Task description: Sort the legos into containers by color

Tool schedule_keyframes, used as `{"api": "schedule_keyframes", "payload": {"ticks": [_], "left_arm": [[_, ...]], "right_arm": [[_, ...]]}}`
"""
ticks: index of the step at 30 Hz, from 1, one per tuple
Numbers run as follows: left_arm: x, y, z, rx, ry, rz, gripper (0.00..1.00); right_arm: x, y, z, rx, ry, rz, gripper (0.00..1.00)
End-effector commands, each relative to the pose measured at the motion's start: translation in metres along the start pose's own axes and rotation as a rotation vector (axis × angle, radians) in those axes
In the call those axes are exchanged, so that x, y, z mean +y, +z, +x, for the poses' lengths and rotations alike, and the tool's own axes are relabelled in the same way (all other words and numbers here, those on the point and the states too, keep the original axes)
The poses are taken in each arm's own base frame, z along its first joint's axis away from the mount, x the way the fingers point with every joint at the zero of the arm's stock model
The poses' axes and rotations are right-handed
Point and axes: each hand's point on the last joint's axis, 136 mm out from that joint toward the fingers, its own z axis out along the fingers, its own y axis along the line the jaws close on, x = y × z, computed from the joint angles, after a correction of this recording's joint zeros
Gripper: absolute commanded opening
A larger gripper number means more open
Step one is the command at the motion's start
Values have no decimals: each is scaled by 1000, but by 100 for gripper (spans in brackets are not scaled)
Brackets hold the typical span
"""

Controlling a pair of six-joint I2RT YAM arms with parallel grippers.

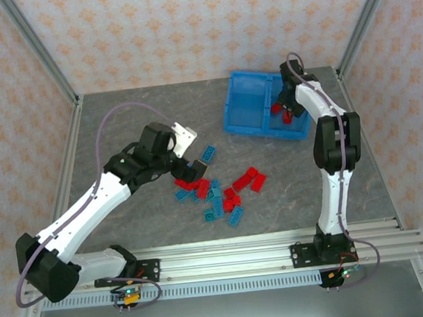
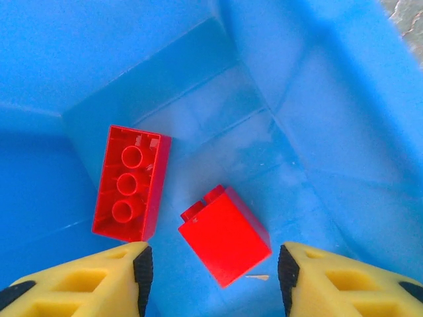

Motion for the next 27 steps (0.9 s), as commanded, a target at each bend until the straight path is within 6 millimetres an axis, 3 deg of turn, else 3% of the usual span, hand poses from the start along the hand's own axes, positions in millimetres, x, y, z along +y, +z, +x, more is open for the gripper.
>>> {"api": "schedule_keyframes", "payload": {"ticks": [1,5,9,15,19,20,25,27], "left_arm": [[13,2,3,58,-147,-71,100],[23,14,6,124,-218,-129,100],[29,30,11,215,-268,-161,98],[38,66,24,357,-341,-200,94],[40,97,32,433,-366,-200,94],[40,107,32,439,-372,-190,94],[50,155,41,492,-366,-182,90],[60,170,45,516,-367,-188,87]], "right_arm": [[2,-51,-13,-37,-13,-67,55],[6,-87,5,-12,-13,-190,57],[19,-135,44,48,-90,-344,66],[23,-207,143,182,-289,-535,84],[8,-227,201,256,-338,-579,100],[3,-231,213,270,-354,-590,99],[-18,-230,256,411,-373,-619,99],[-28,-237,260,425,-379,-624,99]]}}
